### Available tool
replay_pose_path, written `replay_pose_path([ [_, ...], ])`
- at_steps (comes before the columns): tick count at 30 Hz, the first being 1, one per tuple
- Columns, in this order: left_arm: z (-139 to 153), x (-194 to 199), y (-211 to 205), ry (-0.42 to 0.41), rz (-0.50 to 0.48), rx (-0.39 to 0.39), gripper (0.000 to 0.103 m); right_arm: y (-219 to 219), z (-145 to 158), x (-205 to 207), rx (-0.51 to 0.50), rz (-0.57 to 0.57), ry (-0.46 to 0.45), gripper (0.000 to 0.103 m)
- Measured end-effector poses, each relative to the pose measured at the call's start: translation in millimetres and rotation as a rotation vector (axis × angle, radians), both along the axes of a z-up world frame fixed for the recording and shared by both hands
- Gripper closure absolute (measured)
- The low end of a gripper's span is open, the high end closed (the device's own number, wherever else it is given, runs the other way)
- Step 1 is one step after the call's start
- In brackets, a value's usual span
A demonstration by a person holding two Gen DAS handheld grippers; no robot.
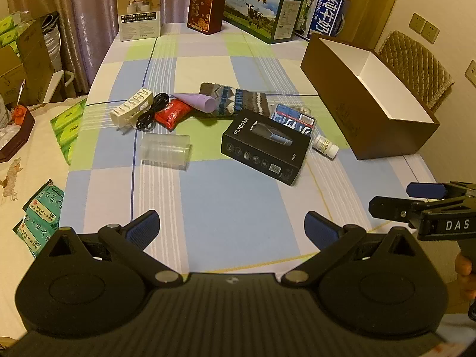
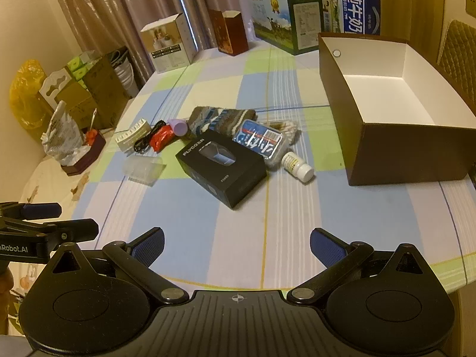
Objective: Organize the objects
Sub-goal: 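Move the right tool toward the white pill bottle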
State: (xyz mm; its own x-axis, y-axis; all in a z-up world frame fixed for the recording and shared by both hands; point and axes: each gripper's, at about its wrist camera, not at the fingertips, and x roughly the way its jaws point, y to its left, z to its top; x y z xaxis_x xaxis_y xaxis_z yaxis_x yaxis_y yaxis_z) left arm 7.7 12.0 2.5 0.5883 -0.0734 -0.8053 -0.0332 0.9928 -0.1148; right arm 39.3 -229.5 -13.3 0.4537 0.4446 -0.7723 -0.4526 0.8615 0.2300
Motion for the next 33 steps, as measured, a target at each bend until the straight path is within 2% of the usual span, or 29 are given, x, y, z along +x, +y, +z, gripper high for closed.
replay_pose_path([
  [24, 2.0, 17.0, 7.1, -0.004, 0.034, 0.022, 0.001, -6.9, 1.2, 29.0, -0.009, -0.009, -0.045, 0.002],
  [33, -2.8, 31.3, 13.5, 0.001, 0.065, 0.043, 0.001, -12.7, -9.2, 51.6, -0.034, -0.025, -0.082, 0.002],
])
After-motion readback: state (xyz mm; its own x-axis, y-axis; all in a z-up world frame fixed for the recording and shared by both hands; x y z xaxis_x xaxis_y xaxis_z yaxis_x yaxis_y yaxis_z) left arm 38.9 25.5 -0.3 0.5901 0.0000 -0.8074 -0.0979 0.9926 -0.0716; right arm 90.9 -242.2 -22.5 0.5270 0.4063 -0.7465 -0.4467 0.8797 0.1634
